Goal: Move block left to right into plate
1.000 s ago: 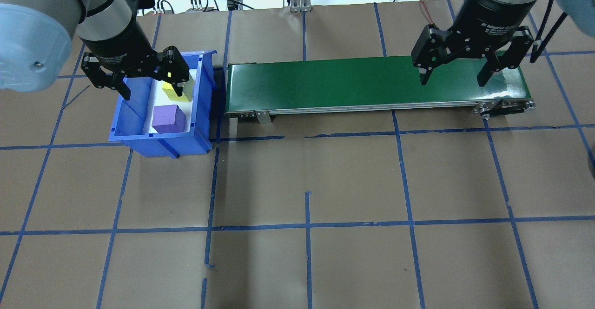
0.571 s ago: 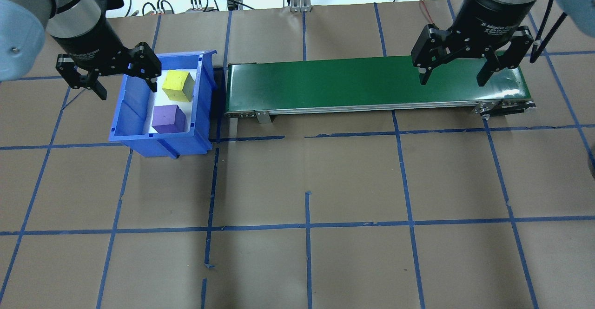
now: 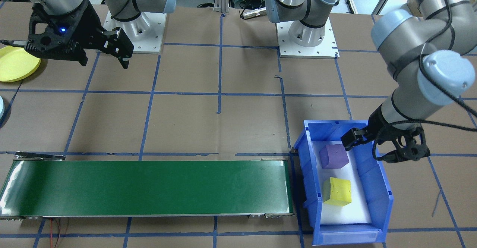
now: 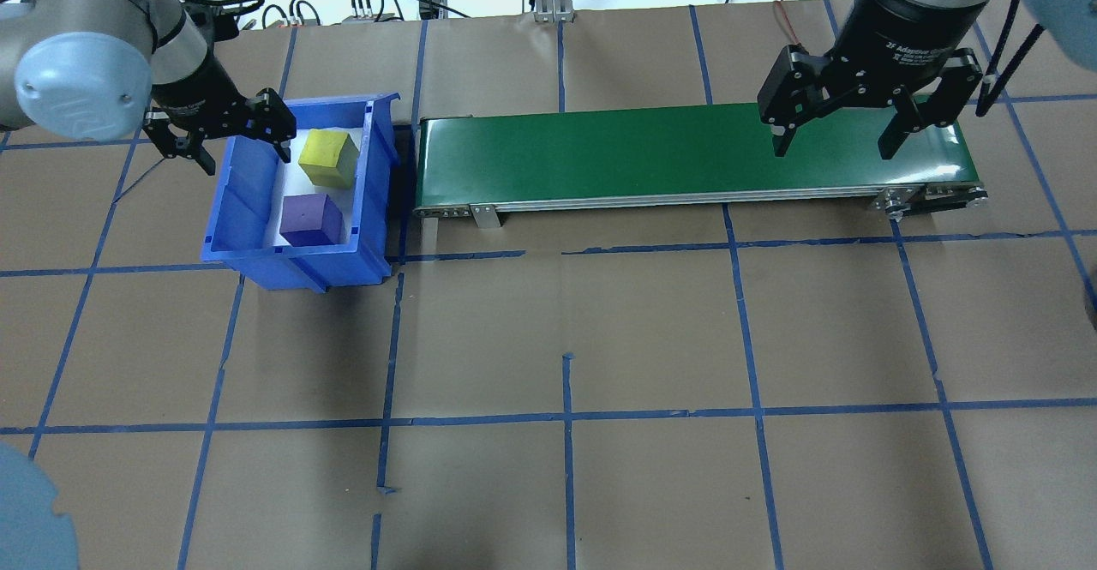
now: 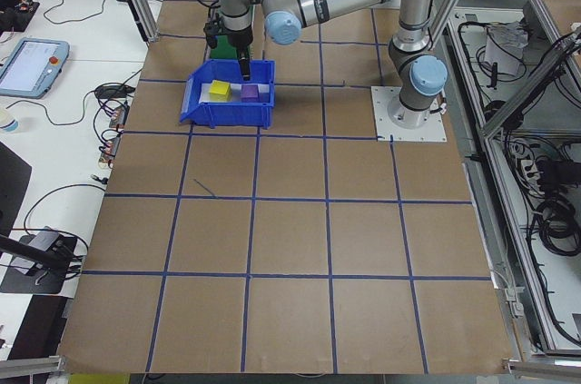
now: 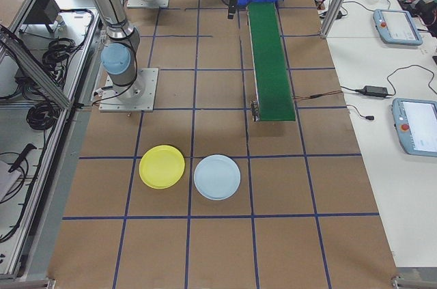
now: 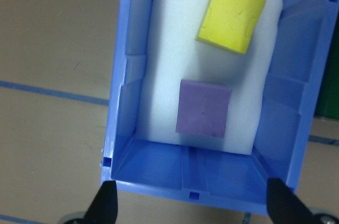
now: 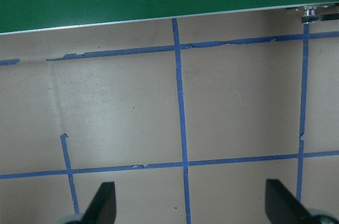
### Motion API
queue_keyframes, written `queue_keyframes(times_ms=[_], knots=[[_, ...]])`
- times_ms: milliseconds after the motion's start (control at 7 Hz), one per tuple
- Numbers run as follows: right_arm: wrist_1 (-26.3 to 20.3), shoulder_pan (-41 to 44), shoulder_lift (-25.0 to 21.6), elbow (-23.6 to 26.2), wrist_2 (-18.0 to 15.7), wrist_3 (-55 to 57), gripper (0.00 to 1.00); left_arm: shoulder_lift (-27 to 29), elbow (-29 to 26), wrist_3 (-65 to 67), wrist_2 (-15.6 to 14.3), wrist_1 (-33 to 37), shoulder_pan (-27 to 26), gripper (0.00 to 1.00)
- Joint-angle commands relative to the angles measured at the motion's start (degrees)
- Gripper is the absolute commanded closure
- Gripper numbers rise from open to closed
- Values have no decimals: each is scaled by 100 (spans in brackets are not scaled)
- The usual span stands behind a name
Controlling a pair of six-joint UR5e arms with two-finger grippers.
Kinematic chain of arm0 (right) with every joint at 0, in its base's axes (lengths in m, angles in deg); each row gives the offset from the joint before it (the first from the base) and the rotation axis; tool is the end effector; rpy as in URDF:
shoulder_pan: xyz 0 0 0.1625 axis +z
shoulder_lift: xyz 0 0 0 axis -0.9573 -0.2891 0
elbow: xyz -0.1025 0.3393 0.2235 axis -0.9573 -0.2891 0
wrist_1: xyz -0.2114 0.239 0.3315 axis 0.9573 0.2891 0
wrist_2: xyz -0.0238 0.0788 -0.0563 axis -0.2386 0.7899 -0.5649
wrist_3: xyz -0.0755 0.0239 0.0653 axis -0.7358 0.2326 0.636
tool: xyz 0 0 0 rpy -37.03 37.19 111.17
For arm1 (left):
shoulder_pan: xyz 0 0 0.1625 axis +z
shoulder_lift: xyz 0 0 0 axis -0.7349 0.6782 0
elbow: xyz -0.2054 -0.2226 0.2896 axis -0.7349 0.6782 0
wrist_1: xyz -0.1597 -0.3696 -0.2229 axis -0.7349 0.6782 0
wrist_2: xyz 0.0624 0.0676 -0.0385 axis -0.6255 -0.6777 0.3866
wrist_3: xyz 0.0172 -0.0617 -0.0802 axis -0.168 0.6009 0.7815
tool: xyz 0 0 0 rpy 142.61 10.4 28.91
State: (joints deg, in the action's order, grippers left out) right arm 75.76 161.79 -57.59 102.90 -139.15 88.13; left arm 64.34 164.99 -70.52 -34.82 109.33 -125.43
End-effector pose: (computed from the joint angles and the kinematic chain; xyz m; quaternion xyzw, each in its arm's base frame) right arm 0.1225 -0.5364 0.4994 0.0356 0.9987 0.0346 0.0107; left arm 0.0067 -0.6563 0.3132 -0.0857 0.9960 0.0151 0.0223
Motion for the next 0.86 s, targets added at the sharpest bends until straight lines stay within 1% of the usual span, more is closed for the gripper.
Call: queue_keyframes(times_ms=[0, 143, 286, 429, 571, 714], knots=[[-2, 0, 0, 0, 5, 0, 0, 452, 0, -63, 385, -426, -44, 0], [-10, -9, 0, 0, -4, 0, 0, 619, 9, -89, 459, -436, -53, 0], [-10, -9, 0, 0, -4, 0, 0, 629, 61, -133, 451, -428, -88, 0], [-10, -9, 0, 0, -4, 0, 0, 629, 236, -168, 425, -436, -88, 3], [-19, -9, 0, 0, -4, 0, 0, 621, 368, -177, 407, -523, -88, 3], [-10, -17, 0, 0, -4, 0, 0, 603, 396, -204, 398, -533, -88, 1]])
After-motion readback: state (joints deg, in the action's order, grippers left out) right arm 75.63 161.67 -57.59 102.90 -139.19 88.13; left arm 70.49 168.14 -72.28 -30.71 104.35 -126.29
